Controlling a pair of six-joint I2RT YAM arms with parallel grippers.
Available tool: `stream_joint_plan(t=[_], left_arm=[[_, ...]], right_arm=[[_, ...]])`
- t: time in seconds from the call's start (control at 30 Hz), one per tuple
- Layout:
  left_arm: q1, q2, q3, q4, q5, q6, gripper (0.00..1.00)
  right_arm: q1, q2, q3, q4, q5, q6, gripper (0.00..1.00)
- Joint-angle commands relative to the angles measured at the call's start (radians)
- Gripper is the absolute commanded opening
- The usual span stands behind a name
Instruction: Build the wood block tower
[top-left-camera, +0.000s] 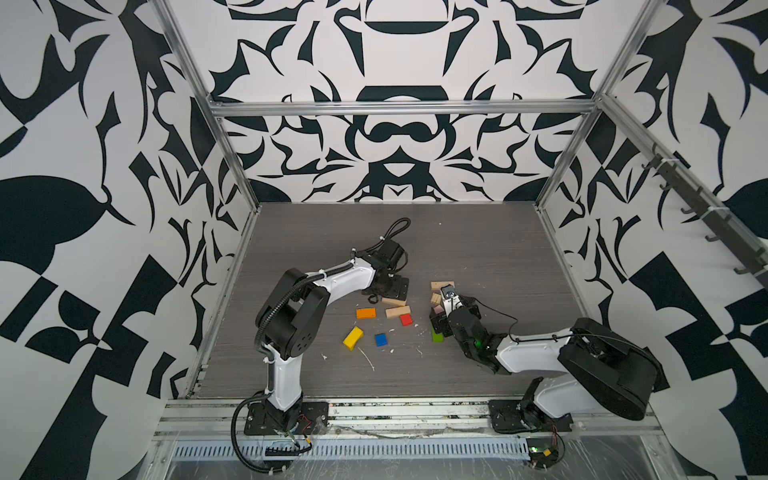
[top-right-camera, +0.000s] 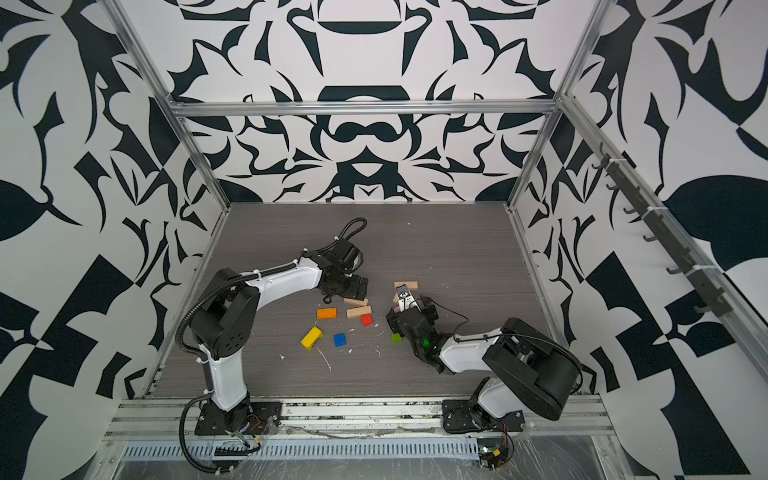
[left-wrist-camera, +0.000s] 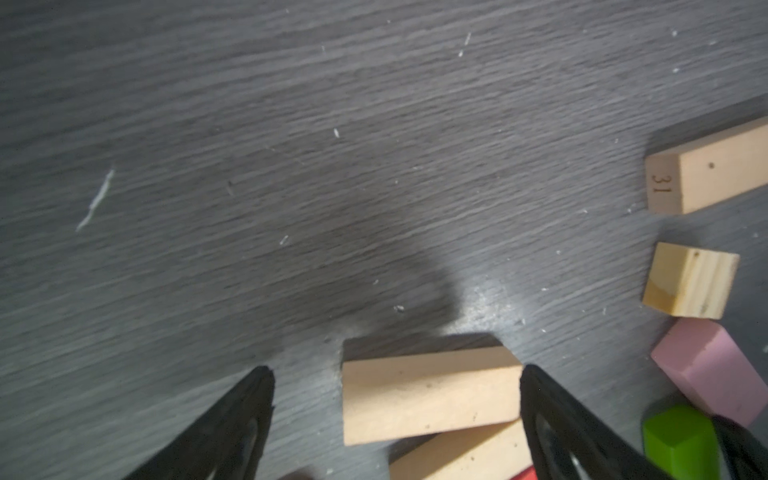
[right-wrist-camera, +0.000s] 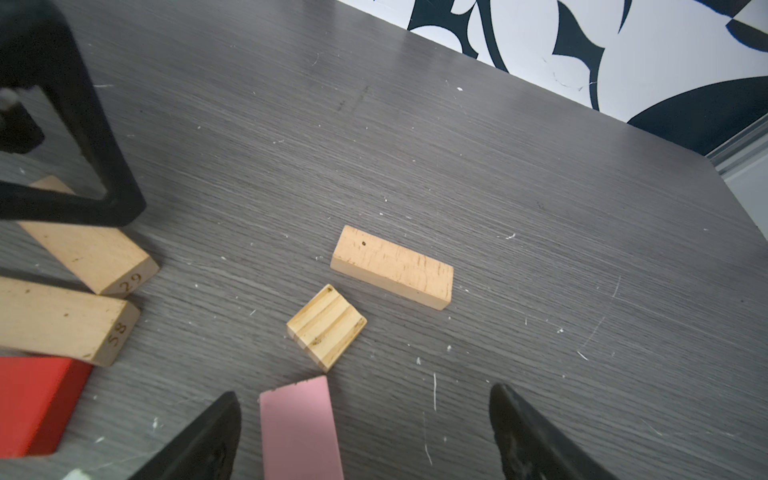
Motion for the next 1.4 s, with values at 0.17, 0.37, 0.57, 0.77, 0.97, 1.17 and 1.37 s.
stream_joint_plan(t=[0.17, 0.37, 0.57, 0.77, 0.97, 1.17, 1.37], left_arm=[[-0.034, 0.01, -0.003, -0.026, -0.046, 0.005, 0.96], [-0.058, 0.031, 0.003, -0.029, -0.072, 0.008, 0.96], [-0.069, 0.052, 0.006, -0.04, -0.104, 0.006, 0.95], [-0.071, 0.062, 0.012, -0.045, -0.108, 0.002, 0.89], [-0.071, 0.073, 0.01, -0.052, -0.114, -0.014, 0.81], [-0.071, 0.068, -0.016, -0.035, -0.118, -0.048, 0.75], [-0.068, 0.037, -0.045, -0.025, -0.127, -0.072, 0.73]], right_arm=[[0.004, 0.003, 0.034, -0.001, 0.012, -0.001, 0.95], [0.004, 0.005, 0.037, -0.005, 0.012, -0.001, 0.95], [0.003, 0.015, 0.05, -0.019, 0.01, -0.003, 0.95], [0.005, 0.016, 0.051, -0.019, 0.012, -0.001, 0.95], [0.004, 0.017, 0.054, -0.019, 0.016, -0.001, 0.94], [0.004, 0.016, 0.056, -0.021, 0.014, 0.001, 0.93], [0.005, 0.003, 0.122, -0.136, 0.02, 0.01, 0.93]])
